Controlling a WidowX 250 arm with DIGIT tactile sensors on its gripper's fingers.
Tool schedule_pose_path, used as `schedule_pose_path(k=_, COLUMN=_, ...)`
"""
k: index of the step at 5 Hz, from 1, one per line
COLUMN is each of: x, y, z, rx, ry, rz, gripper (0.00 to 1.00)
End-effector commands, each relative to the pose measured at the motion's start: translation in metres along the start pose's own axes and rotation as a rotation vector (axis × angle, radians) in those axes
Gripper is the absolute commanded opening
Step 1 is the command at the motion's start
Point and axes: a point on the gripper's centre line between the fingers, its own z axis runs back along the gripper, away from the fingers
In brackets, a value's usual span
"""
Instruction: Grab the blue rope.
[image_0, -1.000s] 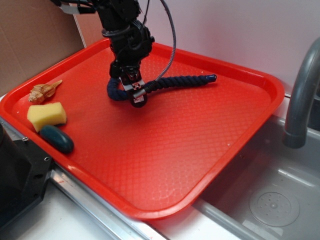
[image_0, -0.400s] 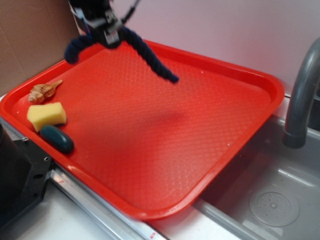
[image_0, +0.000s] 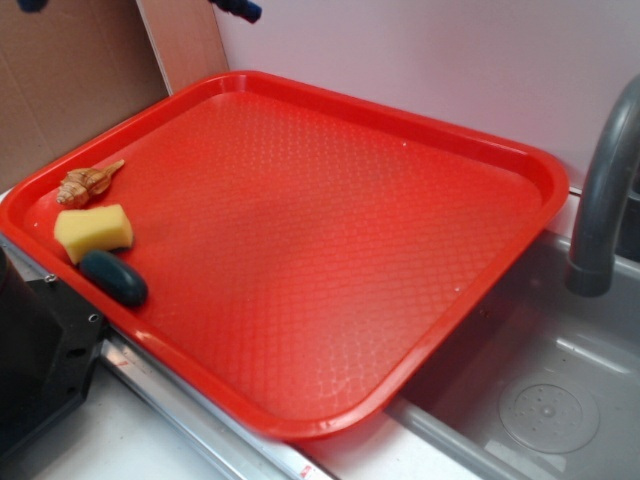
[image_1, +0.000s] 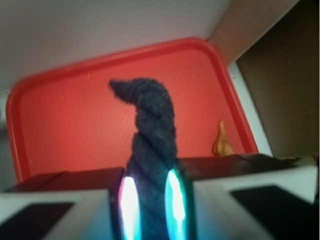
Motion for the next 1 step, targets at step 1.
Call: schedule_pose_path(k=1, x=0.0187, y=-0.0006, z=0.0060, rx=-0.009, ry=-0.009, rz=0.127, gripper=0.00)
